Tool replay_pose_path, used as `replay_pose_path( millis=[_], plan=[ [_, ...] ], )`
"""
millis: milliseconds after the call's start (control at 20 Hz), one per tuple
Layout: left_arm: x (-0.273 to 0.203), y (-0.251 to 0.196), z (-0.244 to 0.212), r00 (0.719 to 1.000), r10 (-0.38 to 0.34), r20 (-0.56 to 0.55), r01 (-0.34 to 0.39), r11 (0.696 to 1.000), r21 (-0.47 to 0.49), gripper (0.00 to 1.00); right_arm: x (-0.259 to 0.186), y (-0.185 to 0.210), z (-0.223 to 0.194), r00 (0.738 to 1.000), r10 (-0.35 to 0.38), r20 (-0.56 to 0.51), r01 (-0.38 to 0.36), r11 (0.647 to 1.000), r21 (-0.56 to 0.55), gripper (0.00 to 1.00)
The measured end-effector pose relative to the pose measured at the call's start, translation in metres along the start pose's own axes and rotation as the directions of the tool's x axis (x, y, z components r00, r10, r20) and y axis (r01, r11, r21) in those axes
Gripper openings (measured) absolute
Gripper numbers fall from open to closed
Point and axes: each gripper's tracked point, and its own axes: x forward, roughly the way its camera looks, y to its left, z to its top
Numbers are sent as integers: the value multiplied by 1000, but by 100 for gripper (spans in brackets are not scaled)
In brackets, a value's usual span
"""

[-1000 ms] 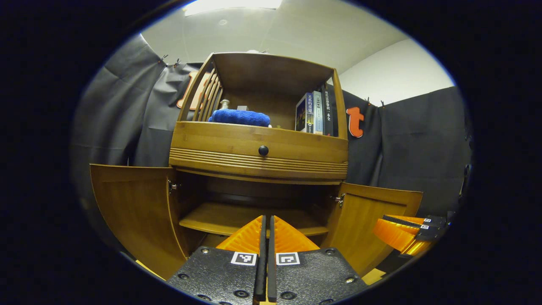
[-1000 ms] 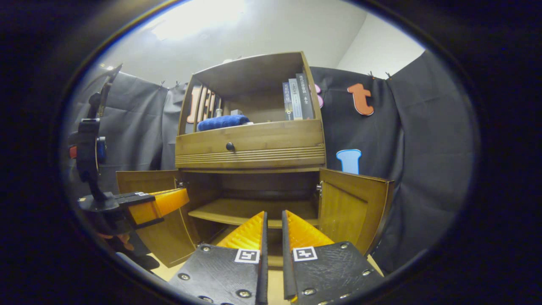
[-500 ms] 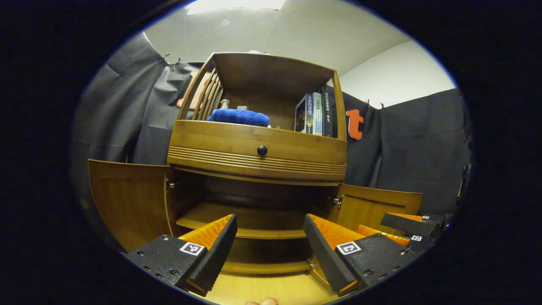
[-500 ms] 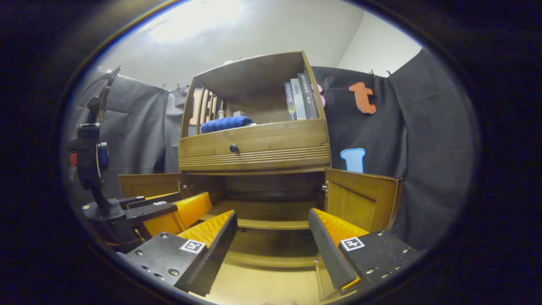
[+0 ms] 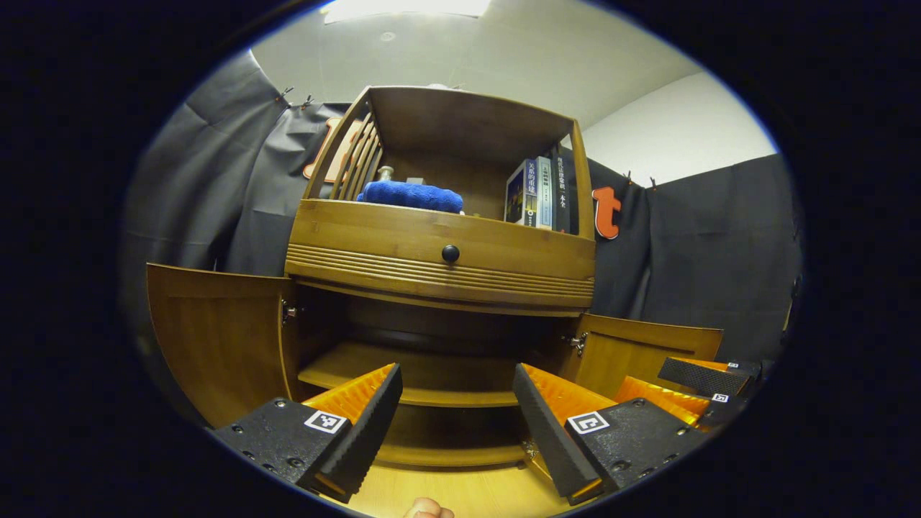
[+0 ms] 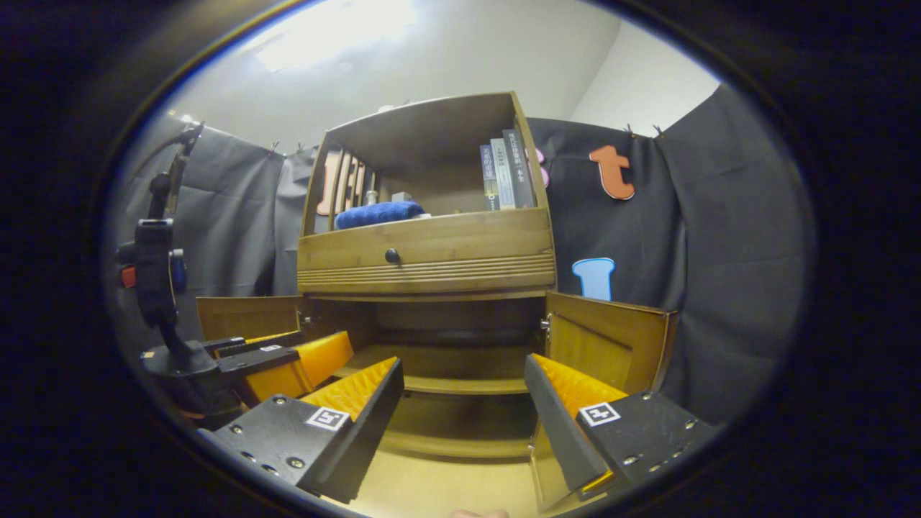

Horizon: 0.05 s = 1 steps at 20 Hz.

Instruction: Open the right door of the double-door shoe cabinet with the right hand, and open the left door with the left hand.

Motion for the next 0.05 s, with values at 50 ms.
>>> replay_pose_path(
  millis=[50],
  plan=[
    [1,-4,0,1000,-11,1,11,1000,1,92,0,0,2,1000,-1,6,1,1000,-2,100]
  ],
)
